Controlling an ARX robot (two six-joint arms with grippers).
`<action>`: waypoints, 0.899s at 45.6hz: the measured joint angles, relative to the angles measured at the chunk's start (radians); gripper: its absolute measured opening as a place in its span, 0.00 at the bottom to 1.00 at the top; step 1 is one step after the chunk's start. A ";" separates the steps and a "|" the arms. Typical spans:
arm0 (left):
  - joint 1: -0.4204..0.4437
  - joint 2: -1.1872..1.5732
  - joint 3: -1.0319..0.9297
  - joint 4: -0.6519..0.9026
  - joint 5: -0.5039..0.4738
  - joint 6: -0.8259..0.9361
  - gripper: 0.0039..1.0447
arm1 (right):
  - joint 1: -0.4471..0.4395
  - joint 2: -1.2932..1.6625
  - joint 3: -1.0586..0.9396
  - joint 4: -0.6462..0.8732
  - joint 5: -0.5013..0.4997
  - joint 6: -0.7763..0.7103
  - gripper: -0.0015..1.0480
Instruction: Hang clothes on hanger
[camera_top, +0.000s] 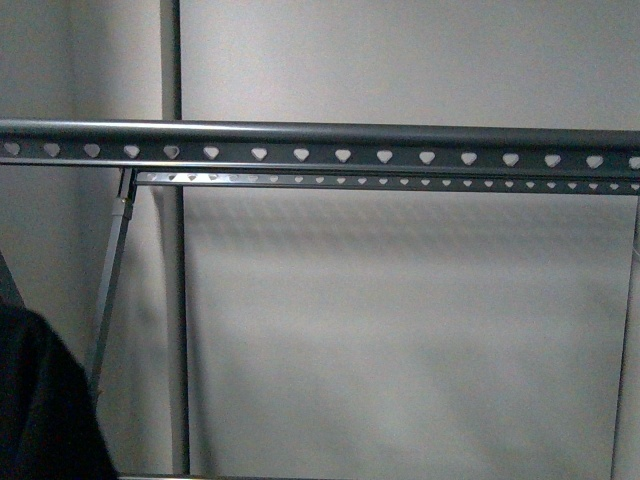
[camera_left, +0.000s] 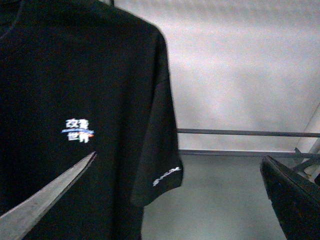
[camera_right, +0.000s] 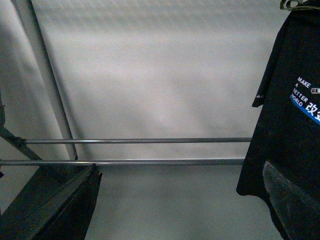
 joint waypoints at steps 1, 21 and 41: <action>0.000 0.000 0.000 0.000 0.000 0.000 0.94 | 0.000 0.000 0.000 0.000 0.000 0.000 0.93; 0.249 0.568 0.193 0.251 -0.037 -0.356 0.94 | 0.000 0.000 0.000 0.000 0.000 0.000 0.93; 0.264 1.380 0.696 0.435 -0.378 -0.687 0.94 | 0.000 0.000 0.000 0.000 0.000 0.000 0.93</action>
